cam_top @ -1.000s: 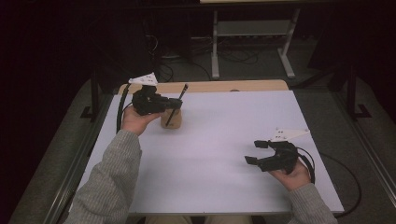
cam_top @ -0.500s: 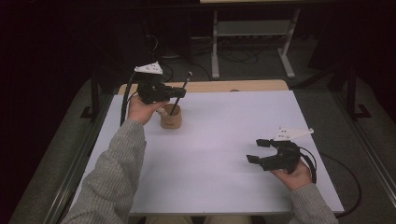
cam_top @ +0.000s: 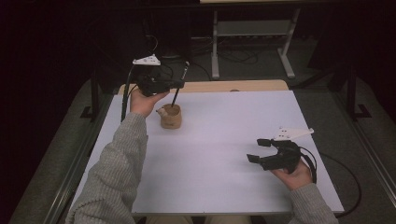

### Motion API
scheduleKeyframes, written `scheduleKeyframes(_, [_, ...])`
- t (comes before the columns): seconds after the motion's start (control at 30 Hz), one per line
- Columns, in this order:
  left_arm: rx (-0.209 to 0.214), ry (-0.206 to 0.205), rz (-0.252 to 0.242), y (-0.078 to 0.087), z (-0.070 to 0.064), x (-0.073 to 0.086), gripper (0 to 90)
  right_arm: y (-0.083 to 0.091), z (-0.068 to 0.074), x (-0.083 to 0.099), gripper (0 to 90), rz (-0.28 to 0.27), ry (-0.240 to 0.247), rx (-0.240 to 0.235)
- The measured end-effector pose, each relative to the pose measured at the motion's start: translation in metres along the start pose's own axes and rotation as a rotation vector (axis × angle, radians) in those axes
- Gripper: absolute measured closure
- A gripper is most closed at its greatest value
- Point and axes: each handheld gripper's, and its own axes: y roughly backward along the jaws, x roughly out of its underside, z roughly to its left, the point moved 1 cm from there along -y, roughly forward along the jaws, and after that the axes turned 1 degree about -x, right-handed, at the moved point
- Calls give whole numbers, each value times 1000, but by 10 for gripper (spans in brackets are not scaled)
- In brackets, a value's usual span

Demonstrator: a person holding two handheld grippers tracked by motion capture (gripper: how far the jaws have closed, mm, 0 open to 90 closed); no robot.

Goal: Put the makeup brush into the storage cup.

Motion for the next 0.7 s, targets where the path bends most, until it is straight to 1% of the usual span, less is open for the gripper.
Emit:
scheduleKeyframes(0.07, [-5, -5, 6, -2, 2, 1, 841, 1, -1, 0, 216, -2, 1, 2])
scheduleKeyframes(0.23, [-21, 19, -5, -5, 8, 2, 841, 3, -1, 1, 217, -4, 0, 7])
scheduleKeyframes(0.3, [-23, 29, -3, -7, 10, 2, 841, 4, -2, 1, 218, -7, 0, 7])
scheduleKeyframes(0.37, [-31, 23, 3, -8, 10, 0, 841, 4, -2, 1, 218, -8, 0, 8])
scheduleKeyframes(0.43, [-33, 23, -5, -10, 10, 0, 841, 4, -1, 1, 218, -6, 0, 8])
scheduleKeyframes(0.5, [-39, 24, -3, -11, 11, 0, 841, 3, -1, 1, 219, -6, 1, 7])
scheduleKeyframes(0.7, [-52, 42, 12, -15, 15, 4, 841, 3, -1, 1, 219, -3, 2, 5])
